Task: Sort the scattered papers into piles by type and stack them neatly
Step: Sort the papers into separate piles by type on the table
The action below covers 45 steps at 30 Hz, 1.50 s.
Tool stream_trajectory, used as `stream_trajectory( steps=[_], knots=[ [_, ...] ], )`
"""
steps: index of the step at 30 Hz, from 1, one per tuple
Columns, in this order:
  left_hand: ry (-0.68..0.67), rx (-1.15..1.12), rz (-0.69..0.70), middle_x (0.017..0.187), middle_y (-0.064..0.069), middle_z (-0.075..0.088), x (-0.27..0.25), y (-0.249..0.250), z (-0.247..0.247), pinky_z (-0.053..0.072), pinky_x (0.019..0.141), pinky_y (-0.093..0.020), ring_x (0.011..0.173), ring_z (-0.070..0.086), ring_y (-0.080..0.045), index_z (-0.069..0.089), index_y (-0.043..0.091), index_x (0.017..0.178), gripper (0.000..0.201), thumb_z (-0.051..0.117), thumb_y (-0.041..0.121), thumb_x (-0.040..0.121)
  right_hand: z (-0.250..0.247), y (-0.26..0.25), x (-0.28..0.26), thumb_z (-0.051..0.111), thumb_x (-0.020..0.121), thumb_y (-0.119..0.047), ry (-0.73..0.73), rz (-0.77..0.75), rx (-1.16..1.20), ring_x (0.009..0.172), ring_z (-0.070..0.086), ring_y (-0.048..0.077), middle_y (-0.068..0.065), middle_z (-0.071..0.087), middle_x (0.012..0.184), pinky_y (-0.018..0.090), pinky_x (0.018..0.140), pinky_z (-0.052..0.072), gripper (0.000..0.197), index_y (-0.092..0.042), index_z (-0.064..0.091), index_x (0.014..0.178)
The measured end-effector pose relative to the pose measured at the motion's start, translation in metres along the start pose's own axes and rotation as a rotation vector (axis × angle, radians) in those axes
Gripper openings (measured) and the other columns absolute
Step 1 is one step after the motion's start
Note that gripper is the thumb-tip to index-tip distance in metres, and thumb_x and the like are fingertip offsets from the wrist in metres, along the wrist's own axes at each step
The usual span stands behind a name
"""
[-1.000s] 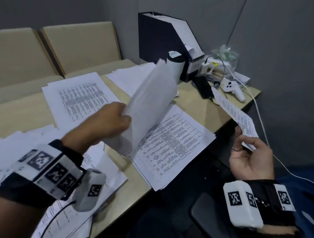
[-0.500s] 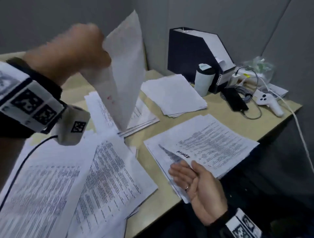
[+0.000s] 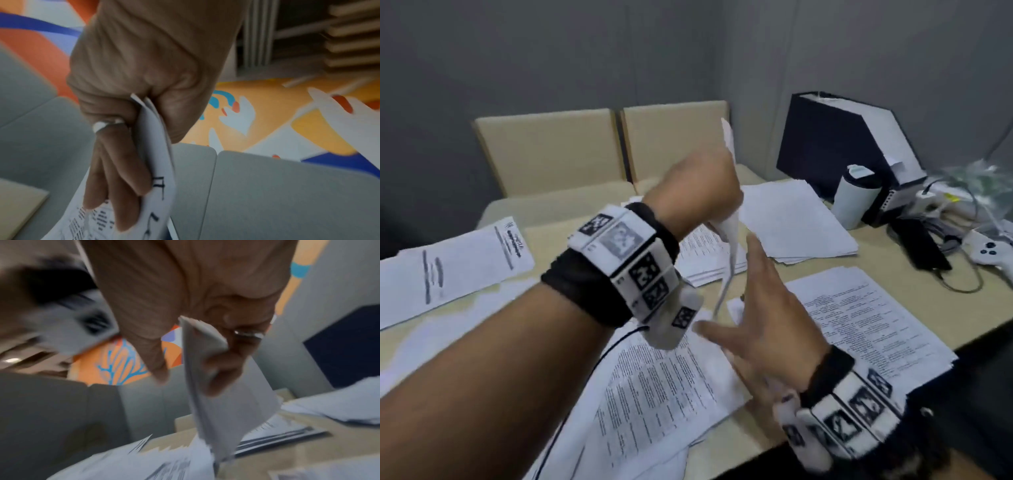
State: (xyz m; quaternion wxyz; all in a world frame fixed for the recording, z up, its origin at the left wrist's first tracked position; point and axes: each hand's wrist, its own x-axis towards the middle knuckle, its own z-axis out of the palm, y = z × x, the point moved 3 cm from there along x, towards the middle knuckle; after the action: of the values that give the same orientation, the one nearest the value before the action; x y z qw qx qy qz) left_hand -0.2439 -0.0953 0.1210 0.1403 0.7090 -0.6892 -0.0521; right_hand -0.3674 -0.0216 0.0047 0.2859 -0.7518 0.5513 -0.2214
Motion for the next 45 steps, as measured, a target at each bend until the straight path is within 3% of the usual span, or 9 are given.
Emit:
stream_trajectory(
  steps=[4, 7, 12, 21, 27, 33, 37, 40, 45],
  knots=[
    [-0.182, -0.642, -0.028, 0.101, -0.010, 0.061, -0.014, -0.015, 0.000, 0.059, 0.065, -0.025, 0.059, 0.075, -0.015, 0.047, 0.009, 0.105, 0.009, 0.046, 0.018, 0.108, -0.010, 0.026, 0.084, 0.059, 0.096, -0.022, 0.238, 0.079, 0.076, 0.054, 0.067, 0.016, 0.007, 0.071, 0.072, 0.028, 0.057, 0.051, 0.024, -0.003, 0.065, 0.109],
    [-0.220, -0.767, -0.058, 0.121, -0.010, 0.059, -0.030, -0.058, -0.015, 0.066, 0.079, -0.038, 0.074, 0.080, -0.019, 0.041, 0.006, 0.139, 0.051, 0.051, 0.044, 0.107, -0.015, 0.063, 0.131, 0.068, 0.080, -0.026, 0.396, 0.210, 0.437, 0.053, 0.061, 0.026, 0.022, 0.072, 0.071, 0.036, 0.062, 0.051, 0.038, 0.010, 0.067, 0.091],
    [-0.172, -0.346, -0.259, 0.107, -0.005, 0.074, -0.079, -0.199, -0.016, 0.061, 0.089, -0.044, 0.084, 0.079, -0.017, 0.061, 0.016, 0.122, 0.032, 0.062, 0.040, 0.102, 0.017, 0.095, 0.175, 0.071, 0.097, -0.030, 0.156, 0.574, 1.005, 0.039, 0.046, 0.013, 0.005, 0.053, 0.054, 0.022, 0.045, 0.045, 0.024, -0.011, 0.057, 0.093],
    [-0.480, 0.003, -0.668, 0.148, 0.001, 0.049, -0.252, -0.318, 0.049, 0.045, 0.105, -0.031, 0.129, 0.054, -0.019, 0.044, 0.028, 0.143, 0.061, 0.057, 0.064, 0.096, 0.084, 0.079, 0.209, 0.052, 0.108, -0.034, -0.107, 0.573, 0.776, 0.031, 0.041, 0.004, -0.006, 0.048, 0.040, 0.018, 0.040, 0.036, 0.037, -0.015, 0.048, 0.077],
    [-0.521, 0.011, -0.722, 0.146, 0.001, 0.033, -0.302, -0.312, 0.084, 0.046, 0.102, -0.036, 0.133, 0.038, -0.026, 0.030, 0.027, 0.144, 0.075, 0.062, 0.069, 0.089, 0.098, 0.045, 0.148, 0.068, 0.097, -0.044, -0.234, 0.597, 0.696, 0.048, 0.058, 0.013, 0.011, 0.075, 0.075, 0.023, 0.039, 0.049, 0.044, 0.000, 0.070, 0.102],
    [-0.381, -0.034, -0.777, 0.153, -0.006, 0.023, -0.309, -0.316, 0.086, 0.044, 0.108, -0.041, 0.146, 0.024, -0.034, 0.013, 0.017, 0.156, 0.115, 0.078, 0.068, 0.076, 0.106, 0.005, 0.060, 0.080, 0.083, -0.052, -0.244, 0.123, -0.112, 0.094, 0.065, 0.022, 0.005, 0.069, 0.114, 0.039, 0.082, 0.055, 0.048, -0.015, 0.069, 0.112],
    [-0.337, -0.190, -0.813, 0.128, -0.006, 0.046, -0.311, -0.321, 0.090, 0.055, 0.090, -0.041, 0.111, 0.059, -0.027, 0.032, 0.017, 0.137, 0.095, 0.091, 0.052, 0.071, 0.116, 0.011, 0.033, 0.079, 0.074, -0.068, -0.387, 0.142, -0.440, 0.127, 0.054, 0.029, 0.014, 0.043, 0.151, 0.041, 0.099, 0.050, 0.100, -0.022, 0.038, 0.152],
    [-0.249, -0.237, -0.801, 0.107, -0.001, 0.064, -0.310, -0.326, 0.089, 0.049, 0.066, -0.030, 0.087, 0.061, -0.018, 0.045, 0.018, 0.120, 0.058, 0.086, 0.037, 0.082, 0.110, 0.011, 0.027, 0.086, 0.078, -0.047, -0.348, 0.177, -0.313, 0.111, 0.064, 0.028, 0.014, 0.062, 0.129, 0.042, 0.097, 0.051, 0.101, -0.019, 0.028, 0.157],
    [0.190, -0.694, -0.827, 0.090, -0.005, 0.076, -0.317, -0.349, 0.062, 0.063, 0.070, -0.042, 0.066, 0.075, -0.022, 0.067, 0.019, 0.107, 0.009, 0.059, 0.016, 0.105, 0.105, 0.023, 0.018, 0.081, 0.064, -0.074, -0.293, 0.202, -0.378, 0.135, 0.050, 0.034, 0.017, 0.045, 0.151, 0.051, 0.108, 0.046, 0.126, -0.020, 0.022, 0.161]
  ],
)
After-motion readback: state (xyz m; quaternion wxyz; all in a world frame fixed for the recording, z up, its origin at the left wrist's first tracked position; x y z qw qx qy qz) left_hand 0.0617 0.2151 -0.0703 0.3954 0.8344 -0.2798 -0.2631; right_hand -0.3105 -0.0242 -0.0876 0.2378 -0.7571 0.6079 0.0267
